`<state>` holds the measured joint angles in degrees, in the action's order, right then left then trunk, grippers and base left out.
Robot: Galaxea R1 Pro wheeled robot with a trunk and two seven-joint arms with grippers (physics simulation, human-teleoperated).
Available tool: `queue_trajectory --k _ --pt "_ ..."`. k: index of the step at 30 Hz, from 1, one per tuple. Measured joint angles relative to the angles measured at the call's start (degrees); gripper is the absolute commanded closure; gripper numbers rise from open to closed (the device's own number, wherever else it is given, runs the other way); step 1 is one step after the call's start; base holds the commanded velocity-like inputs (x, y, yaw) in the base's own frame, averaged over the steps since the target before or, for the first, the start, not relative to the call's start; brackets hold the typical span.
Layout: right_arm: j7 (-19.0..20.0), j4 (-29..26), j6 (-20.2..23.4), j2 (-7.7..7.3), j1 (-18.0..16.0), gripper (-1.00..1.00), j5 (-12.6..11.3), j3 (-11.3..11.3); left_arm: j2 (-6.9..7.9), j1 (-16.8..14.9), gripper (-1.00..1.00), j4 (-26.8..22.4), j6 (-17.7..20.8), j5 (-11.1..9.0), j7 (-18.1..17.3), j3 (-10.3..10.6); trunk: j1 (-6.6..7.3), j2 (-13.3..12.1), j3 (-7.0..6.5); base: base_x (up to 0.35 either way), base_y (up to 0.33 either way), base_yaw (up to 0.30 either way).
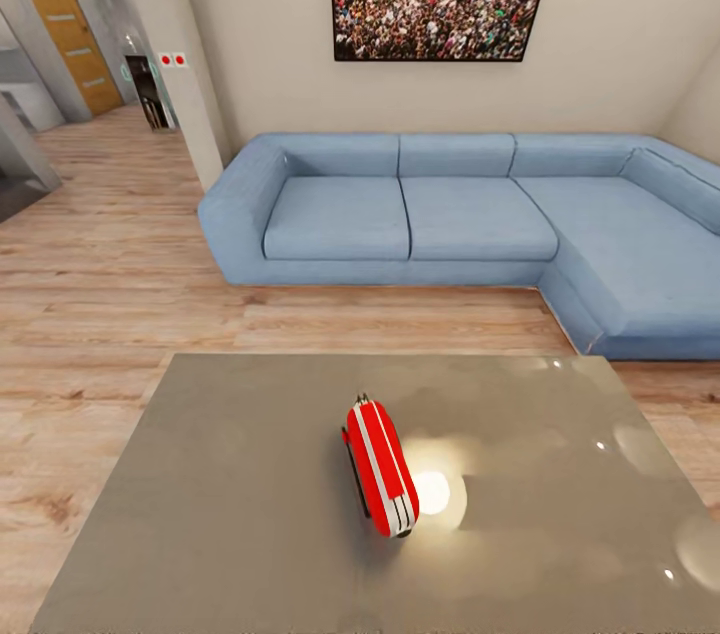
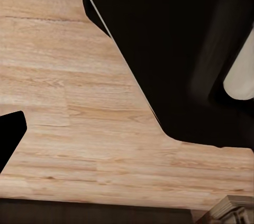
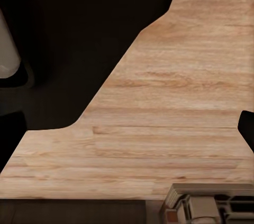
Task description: Turn on the radio receiver that's on the table in the living room.
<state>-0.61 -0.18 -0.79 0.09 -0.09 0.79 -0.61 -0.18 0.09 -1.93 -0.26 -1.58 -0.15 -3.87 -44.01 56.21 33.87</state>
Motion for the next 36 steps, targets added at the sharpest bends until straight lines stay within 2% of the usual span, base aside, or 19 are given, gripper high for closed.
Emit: queue_trajectory --k 36 --pt "0.00 0.00 0.00 0.00 0.00 -1.00 0.00 0.00 0.00 0.00 -1.00 0.00 0.01 0.00 -0.01 -0.02 0.00 0.00 3.33 0.000 0.000 0.000"
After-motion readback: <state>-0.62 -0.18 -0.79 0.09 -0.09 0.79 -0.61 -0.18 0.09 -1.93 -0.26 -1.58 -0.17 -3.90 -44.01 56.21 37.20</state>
